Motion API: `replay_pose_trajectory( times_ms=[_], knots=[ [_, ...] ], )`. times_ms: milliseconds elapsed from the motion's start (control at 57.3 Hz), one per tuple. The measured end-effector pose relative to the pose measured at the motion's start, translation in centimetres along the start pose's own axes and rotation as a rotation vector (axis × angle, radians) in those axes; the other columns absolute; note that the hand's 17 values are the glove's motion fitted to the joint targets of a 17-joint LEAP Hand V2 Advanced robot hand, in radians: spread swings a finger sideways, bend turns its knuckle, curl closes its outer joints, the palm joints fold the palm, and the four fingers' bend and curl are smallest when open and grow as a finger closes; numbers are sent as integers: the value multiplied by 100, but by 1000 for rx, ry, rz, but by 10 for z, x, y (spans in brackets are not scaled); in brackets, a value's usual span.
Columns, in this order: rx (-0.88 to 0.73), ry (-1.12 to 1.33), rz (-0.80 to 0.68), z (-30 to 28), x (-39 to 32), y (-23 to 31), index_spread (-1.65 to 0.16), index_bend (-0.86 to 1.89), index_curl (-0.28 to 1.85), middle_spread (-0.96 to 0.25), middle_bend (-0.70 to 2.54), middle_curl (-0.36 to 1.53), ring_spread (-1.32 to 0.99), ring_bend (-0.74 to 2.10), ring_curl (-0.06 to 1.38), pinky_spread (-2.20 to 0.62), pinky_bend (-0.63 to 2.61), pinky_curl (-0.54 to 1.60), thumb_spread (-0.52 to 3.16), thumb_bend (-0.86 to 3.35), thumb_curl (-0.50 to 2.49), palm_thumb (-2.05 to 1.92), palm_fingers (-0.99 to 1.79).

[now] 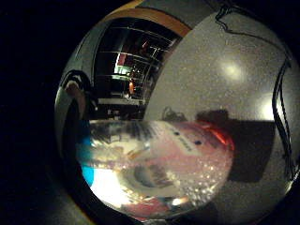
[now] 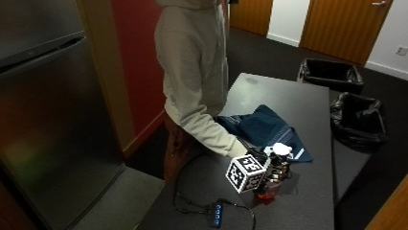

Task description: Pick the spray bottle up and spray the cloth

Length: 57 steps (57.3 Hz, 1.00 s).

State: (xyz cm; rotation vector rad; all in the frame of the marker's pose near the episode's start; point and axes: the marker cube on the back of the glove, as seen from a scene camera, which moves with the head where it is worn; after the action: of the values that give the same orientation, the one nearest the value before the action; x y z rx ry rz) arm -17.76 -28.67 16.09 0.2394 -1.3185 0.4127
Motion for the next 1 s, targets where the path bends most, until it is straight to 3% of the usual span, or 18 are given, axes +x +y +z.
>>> replay_pose_trajectory(
  times_ms=[995],
  knots=[
    [32, -59, -59, -9, 5, 10, -20, 35, 56, -15, 54, 51, -21, 50, 46, -27, 24, 36, 4, -3, 78, 102, 132]
  ],
)
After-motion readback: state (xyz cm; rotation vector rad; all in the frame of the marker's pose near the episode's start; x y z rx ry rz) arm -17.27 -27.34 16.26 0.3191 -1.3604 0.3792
